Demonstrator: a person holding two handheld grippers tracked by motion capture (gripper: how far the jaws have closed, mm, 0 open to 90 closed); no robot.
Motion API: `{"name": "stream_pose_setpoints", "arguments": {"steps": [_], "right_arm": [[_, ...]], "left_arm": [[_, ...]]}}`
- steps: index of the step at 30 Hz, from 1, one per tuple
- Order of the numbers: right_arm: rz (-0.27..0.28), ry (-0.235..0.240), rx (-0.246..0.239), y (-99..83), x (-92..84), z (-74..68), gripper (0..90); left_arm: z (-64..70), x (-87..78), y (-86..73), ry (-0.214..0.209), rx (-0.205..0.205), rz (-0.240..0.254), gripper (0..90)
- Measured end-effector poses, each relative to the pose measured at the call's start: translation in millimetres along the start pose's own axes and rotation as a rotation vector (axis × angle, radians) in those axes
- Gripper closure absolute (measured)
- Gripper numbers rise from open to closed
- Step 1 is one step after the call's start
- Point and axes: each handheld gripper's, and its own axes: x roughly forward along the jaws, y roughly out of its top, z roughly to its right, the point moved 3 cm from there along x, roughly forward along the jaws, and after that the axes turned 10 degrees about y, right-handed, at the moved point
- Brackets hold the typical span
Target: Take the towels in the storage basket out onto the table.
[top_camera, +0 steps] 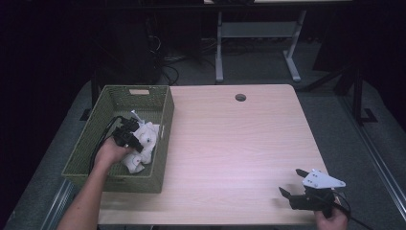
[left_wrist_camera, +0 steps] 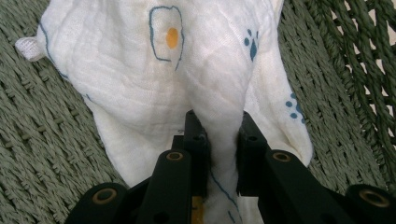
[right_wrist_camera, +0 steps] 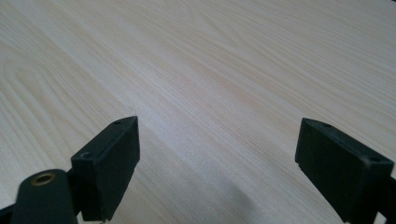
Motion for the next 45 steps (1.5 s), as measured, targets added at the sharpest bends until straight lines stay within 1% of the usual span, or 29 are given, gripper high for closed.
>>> {"name": "stream_pose_setpoints", "arguments": {"steps": [2, 4, 8, 12, 15, 17, 27, 31, 32, 34, 35, 37, 39, 43, 44, 45], "right_arm": [[0.000, 0.000, 0.001, -0.1, -0.1, 0.0, 13.5], [-0.001, 0.001, 0.001, -0.3, 0.0, -0.1, 13.5], [-0.001, 0.000, 0.003, -0.3, -0.2, -0.2, 13.5], [-0.001, -0.003, 0.004, -0.3, 0.1, -0.1, 13.5], [-0.001, -0.004, 0.004, -0.1, 0.3, 0.1, 13.5], [-0.002, -0.003, 0.001, 0.0, 0.9, 0.0, 13.5], [-0.003, -0.004, 0.005, 0.4, 1.2, 0.1, 13.5], [-0.001, -0.005, 0.007, 0.4, 1.1, 0.7, 13.5], [-0.002, -0.006, 0.008, 0.3, 1.0, 0.6, 13.5], [-0.001, -0.005, 0.006, 0.4, 0.9, 0.6, 13.5], [-0.001, -0.005, 0.005, 0.4, 0.8, 0.5, 13.5], [0.001, -0.006, 0.007, 0.3, 0.4, 0.5, 13.5], [0.002, -0.006, 0.009, 0.5, 0.1, 0.4, 13.5], [0.002, -0.007, 0.004, 0.8, 0.2, 0.2, 13.5], [0.001, -0.007, 0.003, 1.0, 0.0, -0.1, 13.5], [0.001, -0.007, 0.005, 1.1, -0.1, -0.1, 13.5]], "left_arm": [[-0.8, -0.3, -0.2, -0.002, 0.003, -0.002, 78.5], [-1.4, -0.6, -0.4, -0.009, -0.018, 0.009, 78.6], [-3.5, -1.4, -1.4, -0.013, -0.013, 0.007, 78.7], [-6.6, -4.5, -3.6, -0.017, -0.032, 0.018, 78.7], [-8.8, -6.2, -4.7, -0.021, -0.032, 0.020, 78.7], [-11.8, -9.9, -6.7, -0.022, -0.044, 0.032, 78.7], [-19.7, -21.2, -11.0, -0.037, -0.065, 0.067, 78.8], [-23.4, -28.6, -11.7, -0.041, -0.073, 0.083, 78.8], [-25.6, -33.5, -12.1, -0.044, -0.088, 0.093, 78.8], [-26.7, -35.6, -12.4, -0.048, -0.091, 0.101, 78.8], [-28.3, -38.9, -13.1, -0.057, -0.099, 0.112, 78.8], [-31.0, -44.0, -14.4, -0.062, -0.111, 0.126, 78.8], [-35.0, -52.2, -17.0, -0.091, -0.137, 0.160, 78.7], [-37.6, -59.9, -20.0, -0.106, -0.146, 0.180, 78.7], [-39.2, -66.3, -21.6, -0.110, -0.152, 0.194, 78.7], [-39.2, -66.3, -21.6, -0.110, -0.152, 0.194, 78.7]]}}
